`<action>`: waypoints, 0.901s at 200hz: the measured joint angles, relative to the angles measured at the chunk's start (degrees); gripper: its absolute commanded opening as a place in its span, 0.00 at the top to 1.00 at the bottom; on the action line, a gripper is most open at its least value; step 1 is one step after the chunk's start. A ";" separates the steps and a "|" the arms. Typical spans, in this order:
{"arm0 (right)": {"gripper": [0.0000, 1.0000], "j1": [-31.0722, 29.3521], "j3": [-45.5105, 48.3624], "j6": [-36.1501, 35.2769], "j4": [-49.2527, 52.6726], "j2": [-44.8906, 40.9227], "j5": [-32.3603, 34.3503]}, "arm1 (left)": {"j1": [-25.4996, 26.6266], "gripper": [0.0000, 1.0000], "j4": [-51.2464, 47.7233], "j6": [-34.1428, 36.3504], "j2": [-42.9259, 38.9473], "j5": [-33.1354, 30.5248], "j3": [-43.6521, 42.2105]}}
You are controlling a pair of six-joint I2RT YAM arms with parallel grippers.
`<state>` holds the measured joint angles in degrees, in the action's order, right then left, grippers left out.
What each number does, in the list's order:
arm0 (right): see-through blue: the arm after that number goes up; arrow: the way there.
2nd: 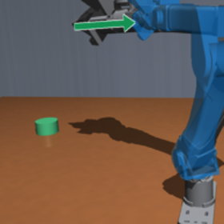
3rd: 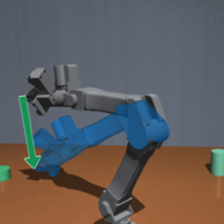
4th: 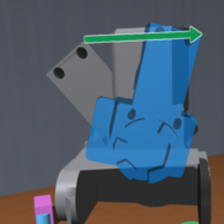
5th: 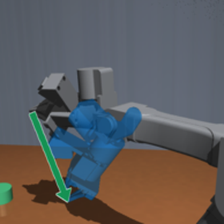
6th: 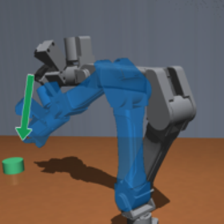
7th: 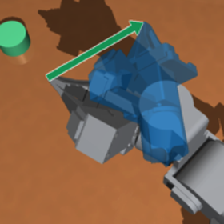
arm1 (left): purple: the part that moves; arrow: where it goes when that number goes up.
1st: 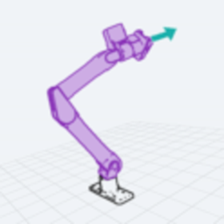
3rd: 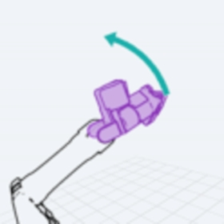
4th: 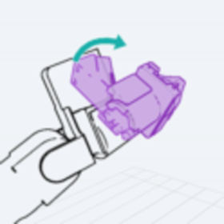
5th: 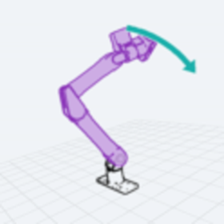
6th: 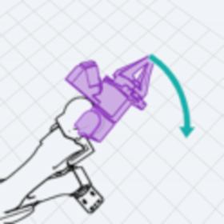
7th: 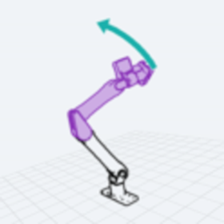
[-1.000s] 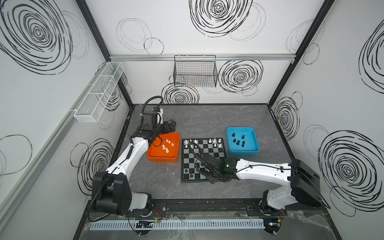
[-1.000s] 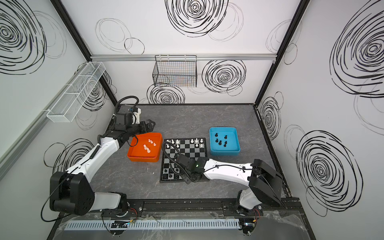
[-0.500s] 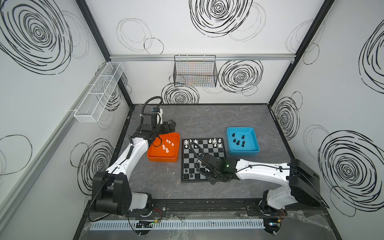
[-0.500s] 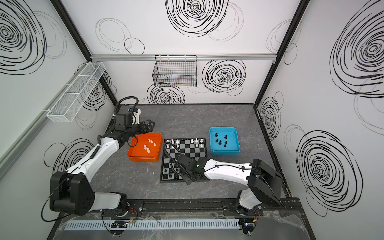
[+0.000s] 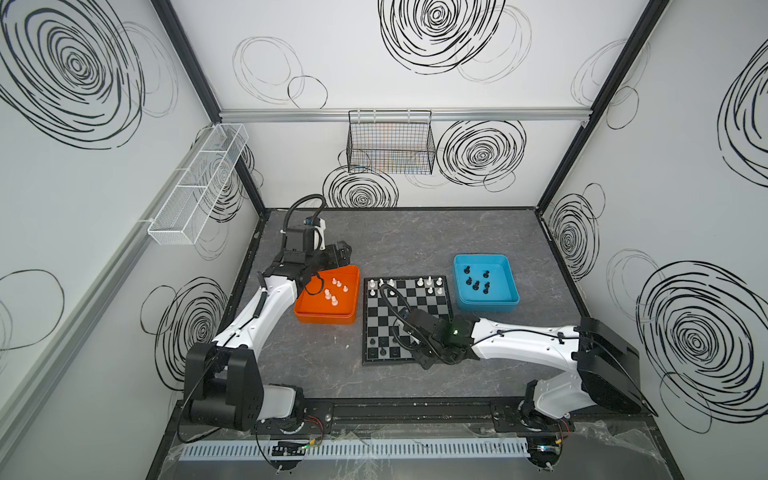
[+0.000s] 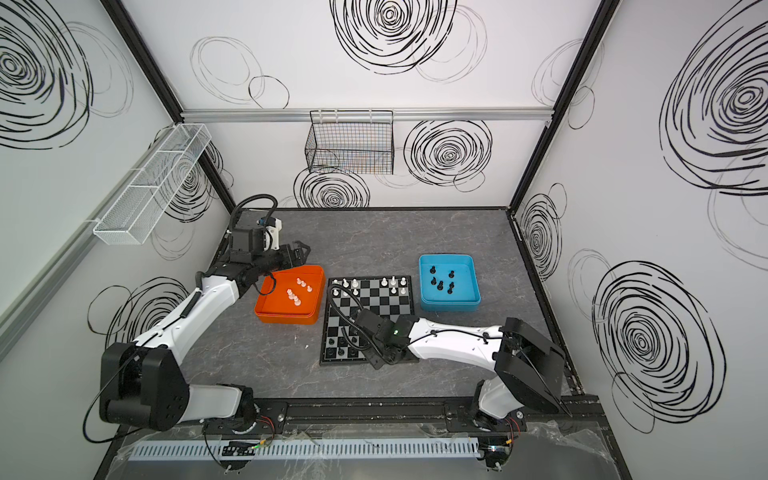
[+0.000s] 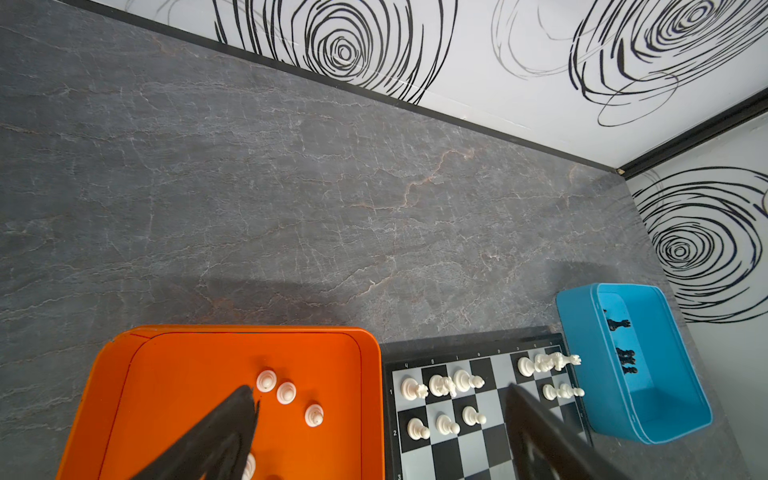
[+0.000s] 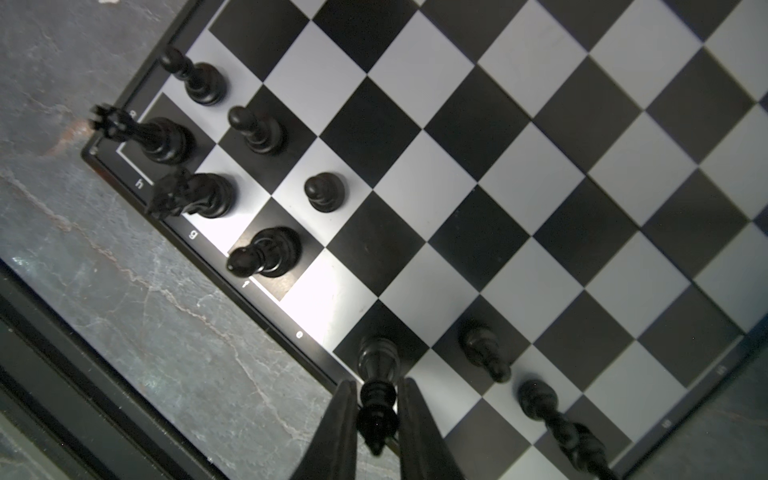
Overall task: Set up the chess pieces on the board
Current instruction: 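Hold the black piece on the square and open the right gripper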
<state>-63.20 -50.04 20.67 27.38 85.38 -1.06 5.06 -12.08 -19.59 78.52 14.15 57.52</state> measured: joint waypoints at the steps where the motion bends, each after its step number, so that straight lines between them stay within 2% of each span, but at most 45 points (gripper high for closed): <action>1: 0.78 0.00 0.00 0.00 0.00 0.00 -0.02 | 0.00 0.04 0.00 0.00 0.00 0.00 0.00; 180: 0.79 0.04 0.48 0.70 -1.03 -0.22 1.11 | 0.00 0.04 0.11 -0.42 0.00 0.04 -0.13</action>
<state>-63.16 -49.56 21.37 26.35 85.17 0.05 5.06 -11.97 -20.01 78.52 14.20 57.39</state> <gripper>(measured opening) 0.209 0.960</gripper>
